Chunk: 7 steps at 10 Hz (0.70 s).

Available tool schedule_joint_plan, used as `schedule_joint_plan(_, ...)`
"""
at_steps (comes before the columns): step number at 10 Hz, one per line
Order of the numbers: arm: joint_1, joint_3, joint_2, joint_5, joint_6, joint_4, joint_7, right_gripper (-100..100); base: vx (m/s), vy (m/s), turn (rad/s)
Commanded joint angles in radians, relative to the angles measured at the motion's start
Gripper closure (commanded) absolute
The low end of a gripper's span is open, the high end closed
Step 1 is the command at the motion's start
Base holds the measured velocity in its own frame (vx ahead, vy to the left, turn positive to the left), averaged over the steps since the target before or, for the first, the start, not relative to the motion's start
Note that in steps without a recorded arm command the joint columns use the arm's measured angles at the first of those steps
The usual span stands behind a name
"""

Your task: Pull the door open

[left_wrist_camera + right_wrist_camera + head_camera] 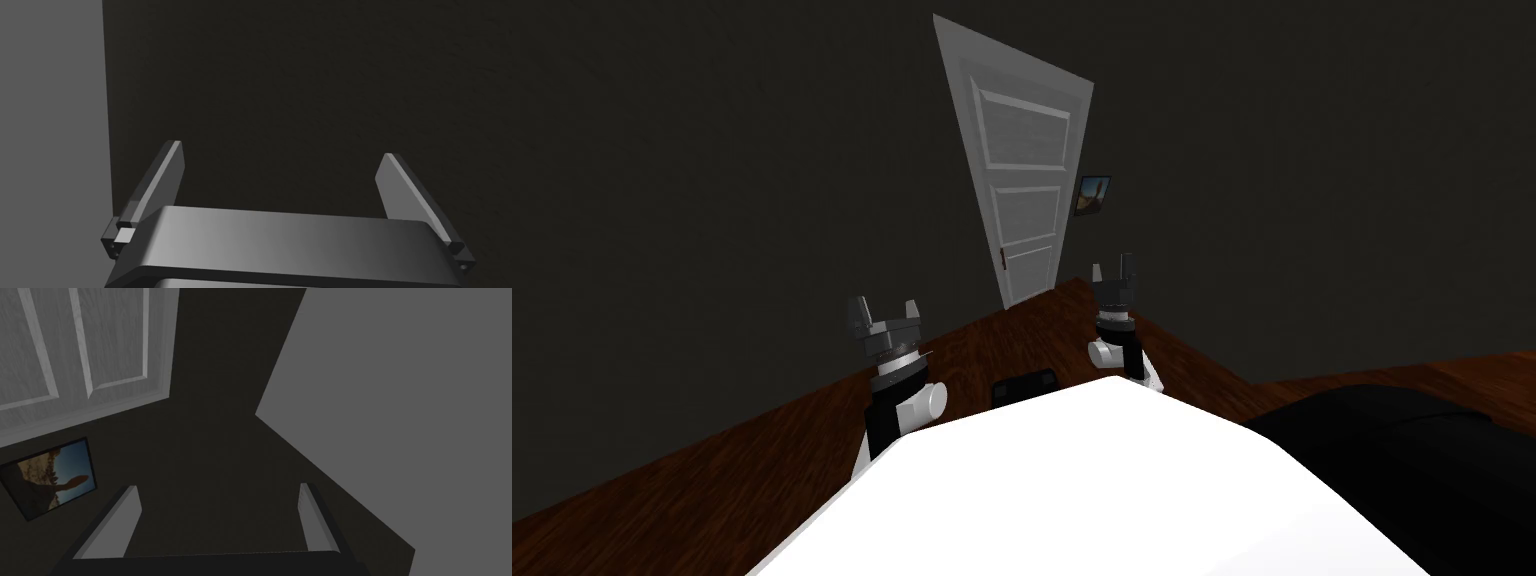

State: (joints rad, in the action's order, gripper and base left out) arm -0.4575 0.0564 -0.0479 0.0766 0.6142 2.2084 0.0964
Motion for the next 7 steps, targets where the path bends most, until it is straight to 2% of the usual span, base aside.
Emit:
schedule_joint_plan(1, -0.004, -0.002, -0.005, 0.006, 0.008, -0.021, 0.030, -100, 0.077, 0.012, 0.080)
schedule_joint_plan(4, -0.011, -0.005, -0.011, 0.015, 0.022, -0.057, 0.079, -100, 0.179, 0.017, 0.095)
schedule_joint_plan(7, -0.019, -0.009, -0.018, 0.025, 0.037, -0.097, 0.134, -100, 0.132, 0.002, 0.100)
